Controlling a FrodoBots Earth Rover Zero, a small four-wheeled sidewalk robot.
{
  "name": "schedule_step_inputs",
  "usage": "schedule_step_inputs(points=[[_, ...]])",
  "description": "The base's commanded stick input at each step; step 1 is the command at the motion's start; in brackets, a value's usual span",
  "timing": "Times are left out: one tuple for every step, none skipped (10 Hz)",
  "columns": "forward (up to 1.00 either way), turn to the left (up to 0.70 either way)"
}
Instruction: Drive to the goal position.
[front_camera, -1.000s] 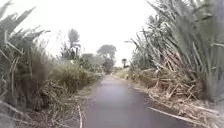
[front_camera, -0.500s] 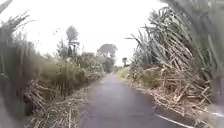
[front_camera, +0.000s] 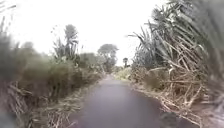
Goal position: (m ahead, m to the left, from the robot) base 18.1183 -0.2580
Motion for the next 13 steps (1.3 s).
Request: schedule_step_inputs(points=[[0.70,0.00],[0.70,0.00],[0.70,0.00],[0.70,0.00],[0.70,0.00],[0.70,0.00],[0.70,0.00],[0.70,0.00],[0.70,0.00],[0.70,0.00],[0.70,0.00],[0.70,0.00],[0.70,0.00]])
